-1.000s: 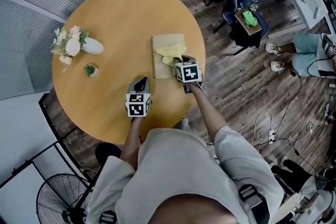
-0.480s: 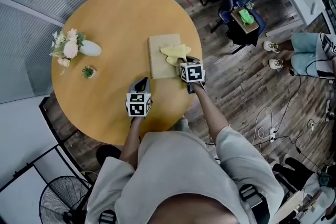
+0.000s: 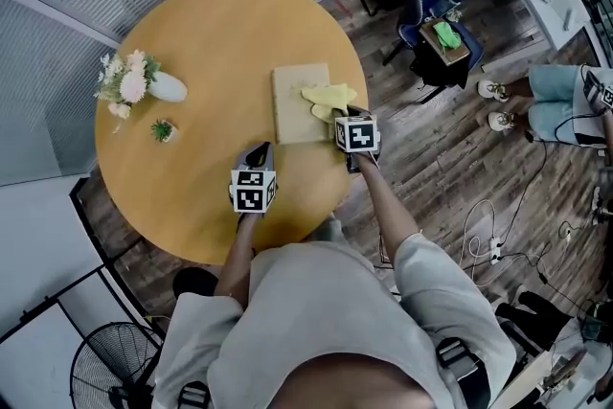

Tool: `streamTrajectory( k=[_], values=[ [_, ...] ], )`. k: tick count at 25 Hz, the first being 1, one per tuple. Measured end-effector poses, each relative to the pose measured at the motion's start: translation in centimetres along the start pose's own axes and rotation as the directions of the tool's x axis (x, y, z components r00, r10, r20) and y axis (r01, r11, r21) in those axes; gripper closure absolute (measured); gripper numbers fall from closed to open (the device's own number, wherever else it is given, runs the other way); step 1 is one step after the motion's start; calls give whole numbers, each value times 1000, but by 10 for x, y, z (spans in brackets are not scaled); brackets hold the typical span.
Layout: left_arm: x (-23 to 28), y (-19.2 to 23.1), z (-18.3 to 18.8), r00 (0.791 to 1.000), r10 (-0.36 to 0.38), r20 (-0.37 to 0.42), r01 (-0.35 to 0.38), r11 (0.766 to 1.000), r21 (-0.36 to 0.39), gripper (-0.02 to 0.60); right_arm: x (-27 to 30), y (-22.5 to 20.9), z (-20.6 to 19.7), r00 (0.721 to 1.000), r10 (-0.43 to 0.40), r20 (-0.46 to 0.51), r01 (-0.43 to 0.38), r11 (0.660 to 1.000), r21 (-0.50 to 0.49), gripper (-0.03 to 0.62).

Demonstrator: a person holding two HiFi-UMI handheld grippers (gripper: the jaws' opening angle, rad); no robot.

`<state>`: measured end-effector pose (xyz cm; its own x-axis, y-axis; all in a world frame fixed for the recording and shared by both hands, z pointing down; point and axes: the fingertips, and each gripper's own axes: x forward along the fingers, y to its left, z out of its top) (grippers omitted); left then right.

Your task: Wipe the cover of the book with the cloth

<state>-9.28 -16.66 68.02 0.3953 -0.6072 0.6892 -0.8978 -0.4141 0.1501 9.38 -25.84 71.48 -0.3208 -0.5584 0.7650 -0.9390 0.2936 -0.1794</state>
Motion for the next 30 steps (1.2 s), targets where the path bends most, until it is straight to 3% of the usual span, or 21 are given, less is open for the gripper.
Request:
streamTrajectory(
  k=[17, 30],
  values=[
    [-17, -1, 3, 999, -10, 42, 9, 1000, 17, 572, -38, 0, 7, 997, -49, 67, 48, 999, 13, 526],
    [-36, 6, -1, 998, 8, 63, -9, 1000, 7, 572, -55, 55, 32, 991, 26, 135, -21, 999, -36, 526]
  ],
)
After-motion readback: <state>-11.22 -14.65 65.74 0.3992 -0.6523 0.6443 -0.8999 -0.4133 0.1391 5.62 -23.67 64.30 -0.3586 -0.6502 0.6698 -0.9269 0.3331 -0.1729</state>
